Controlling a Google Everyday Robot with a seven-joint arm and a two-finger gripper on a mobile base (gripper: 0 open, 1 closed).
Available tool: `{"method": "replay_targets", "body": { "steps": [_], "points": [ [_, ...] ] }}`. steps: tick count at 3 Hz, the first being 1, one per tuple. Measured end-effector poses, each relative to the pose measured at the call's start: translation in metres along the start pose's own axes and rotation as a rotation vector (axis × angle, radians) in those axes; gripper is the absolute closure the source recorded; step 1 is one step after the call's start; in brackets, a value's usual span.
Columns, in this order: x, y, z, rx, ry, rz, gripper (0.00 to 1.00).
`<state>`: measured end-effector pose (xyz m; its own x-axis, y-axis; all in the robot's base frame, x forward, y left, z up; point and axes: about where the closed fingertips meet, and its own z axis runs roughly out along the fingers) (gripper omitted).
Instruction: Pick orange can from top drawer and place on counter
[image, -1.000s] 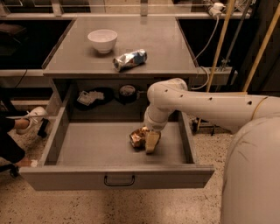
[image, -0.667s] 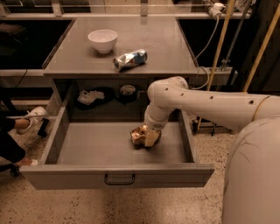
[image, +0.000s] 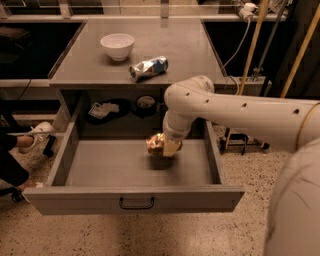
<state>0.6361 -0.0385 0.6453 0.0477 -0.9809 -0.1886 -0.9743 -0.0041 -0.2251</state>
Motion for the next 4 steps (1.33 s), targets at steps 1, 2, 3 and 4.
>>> {"method": "replay_targets", "body": {
  "steps": [1, 2, 3, 4],
  "points": [
    [-0.038, -0.016, -0.074, 0.158, 0.062, 0.003, 1.0],
    [-0.082, -0.032, -0.165, 0.337, 0.129, 0.009, 1.0],
    [-0.108, -0.055, -0.228, 0.448, 0.168, 0.093, 1.0],
    [-0.107, -0.054, -0.23, 0.444, 0.178, 0.104, 1.0]
  ]
}}
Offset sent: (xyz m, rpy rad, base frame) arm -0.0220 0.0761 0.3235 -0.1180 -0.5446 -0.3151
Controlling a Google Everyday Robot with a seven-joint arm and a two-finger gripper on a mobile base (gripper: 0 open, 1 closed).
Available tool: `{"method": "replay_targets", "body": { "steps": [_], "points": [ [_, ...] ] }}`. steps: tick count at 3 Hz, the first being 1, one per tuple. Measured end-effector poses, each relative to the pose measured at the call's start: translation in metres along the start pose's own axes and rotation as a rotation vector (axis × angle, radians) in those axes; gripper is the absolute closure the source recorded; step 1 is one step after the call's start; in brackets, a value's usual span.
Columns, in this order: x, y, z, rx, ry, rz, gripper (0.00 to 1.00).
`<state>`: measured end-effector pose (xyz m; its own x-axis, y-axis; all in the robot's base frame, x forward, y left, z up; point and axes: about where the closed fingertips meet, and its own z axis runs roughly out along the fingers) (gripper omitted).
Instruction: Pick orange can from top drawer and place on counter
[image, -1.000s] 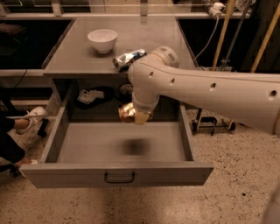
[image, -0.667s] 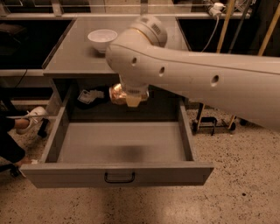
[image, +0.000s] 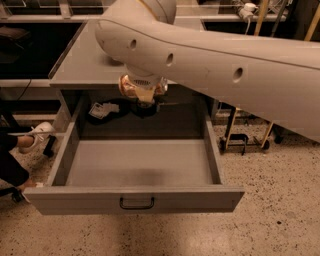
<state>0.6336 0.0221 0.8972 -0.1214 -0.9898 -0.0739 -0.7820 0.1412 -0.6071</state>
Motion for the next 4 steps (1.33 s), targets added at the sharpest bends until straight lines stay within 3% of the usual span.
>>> {"method": "replay_targets", "body": {
  "steps": [1, 2, 3, 4],
  "points": [
    [0.011, -0.01, -0.003, 0.013, -0.04, 0.036, 1.0],
    [0.067, -0.048, 0.005, 0.037, -0.124, 0.143, 1.0],
    [0.126, -0.11, 0.019, 0.116, -0.262, 0.267, 1.0],
    [0.148, -0.151, 0.05, 0.122, -0.36, 0.383, 1.0]
  ]
}}
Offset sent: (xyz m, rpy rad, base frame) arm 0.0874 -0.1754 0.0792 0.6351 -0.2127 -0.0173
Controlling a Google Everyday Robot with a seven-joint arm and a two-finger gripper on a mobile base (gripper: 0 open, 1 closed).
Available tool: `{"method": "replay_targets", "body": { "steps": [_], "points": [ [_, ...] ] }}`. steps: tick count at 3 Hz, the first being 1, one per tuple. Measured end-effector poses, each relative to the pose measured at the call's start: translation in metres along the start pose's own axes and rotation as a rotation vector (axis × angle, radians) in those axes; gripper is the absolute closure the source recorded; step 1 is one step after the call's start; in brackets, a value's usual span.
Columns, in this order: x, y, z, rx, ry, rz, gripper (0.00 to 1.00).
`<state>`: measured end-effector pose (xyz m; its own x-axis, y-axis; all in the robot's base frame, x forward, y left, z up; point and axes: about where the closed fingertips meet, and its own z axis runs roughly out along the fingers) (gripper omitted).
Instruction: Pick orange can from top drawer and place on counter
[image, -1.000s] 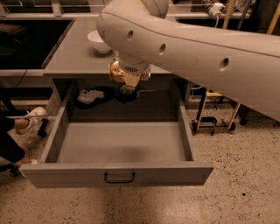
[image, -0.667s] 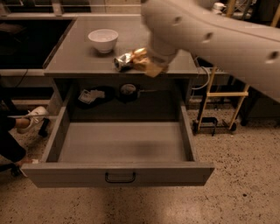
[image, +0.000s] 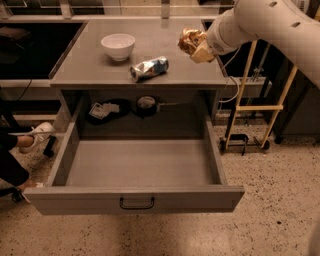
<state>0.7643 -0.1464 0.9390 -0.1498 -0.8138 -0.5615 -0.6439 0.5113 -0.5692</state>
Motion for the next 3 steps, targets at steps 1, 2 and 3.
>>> {"method": "replay_targets", "body": {
  "steps": [1, 2, 3],
  "points": [
    [0.009, -0.01, 0.054, -0.065, 0.001, 0.062, 1.0],
    [0.02, 0.001, 0.111, -0.162, 0.07, 0.107, 1.0],
    [0.019, -0.007, 0.135, -0.179, 0.113, 0.143, 1.0]
  ]
}}
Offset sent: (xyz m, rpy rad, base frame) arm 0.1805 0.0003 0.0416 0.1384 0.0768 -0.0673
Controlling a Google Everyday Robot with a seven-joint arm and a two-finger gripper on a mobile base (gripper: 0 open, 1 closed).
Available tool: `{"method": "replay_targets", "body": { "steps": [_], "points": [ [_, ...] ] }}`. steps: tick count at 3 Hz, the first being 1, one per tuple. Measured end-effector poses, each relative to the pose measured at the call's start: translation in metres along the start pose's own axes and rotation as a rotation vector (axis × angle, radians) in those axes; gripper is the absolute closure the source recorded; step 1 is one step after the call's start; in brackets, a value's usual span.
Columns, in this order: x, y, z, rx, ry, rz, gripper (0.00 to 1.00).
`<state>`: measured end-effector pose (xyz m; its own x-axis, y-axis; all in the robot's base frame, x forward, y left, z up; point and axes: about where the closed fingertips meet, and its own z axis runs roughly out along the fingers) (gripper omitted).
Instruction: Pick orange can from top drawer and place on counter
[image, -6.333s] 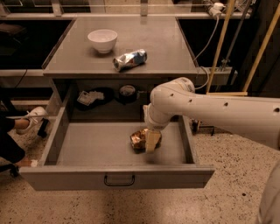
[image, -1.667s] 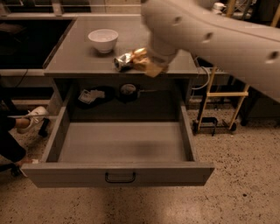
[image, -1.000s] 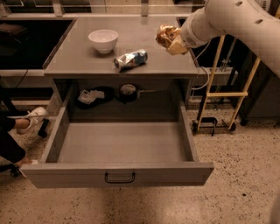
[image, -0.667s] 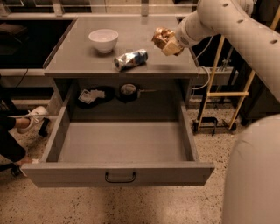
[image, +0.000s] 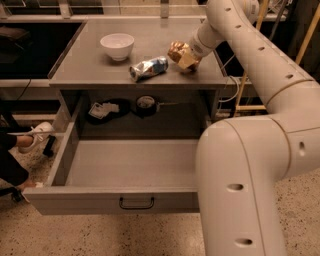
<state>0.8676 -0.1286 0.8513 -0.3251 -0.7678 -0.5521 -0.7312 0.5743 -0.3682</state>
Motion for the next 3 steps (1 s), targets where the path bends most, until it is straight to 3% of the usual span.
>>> {"method": "replay_targets", "body": {
  "steps": [1, 3],
  "points": [
    [-0.0195, -0.0229, -0.0178, 0.051, -0.035, -0.003, 0.89],
    [-0.0213, -0.0237, -0.0185, 0.053, -0.039, -0.004, 0.42]
  ]
}}
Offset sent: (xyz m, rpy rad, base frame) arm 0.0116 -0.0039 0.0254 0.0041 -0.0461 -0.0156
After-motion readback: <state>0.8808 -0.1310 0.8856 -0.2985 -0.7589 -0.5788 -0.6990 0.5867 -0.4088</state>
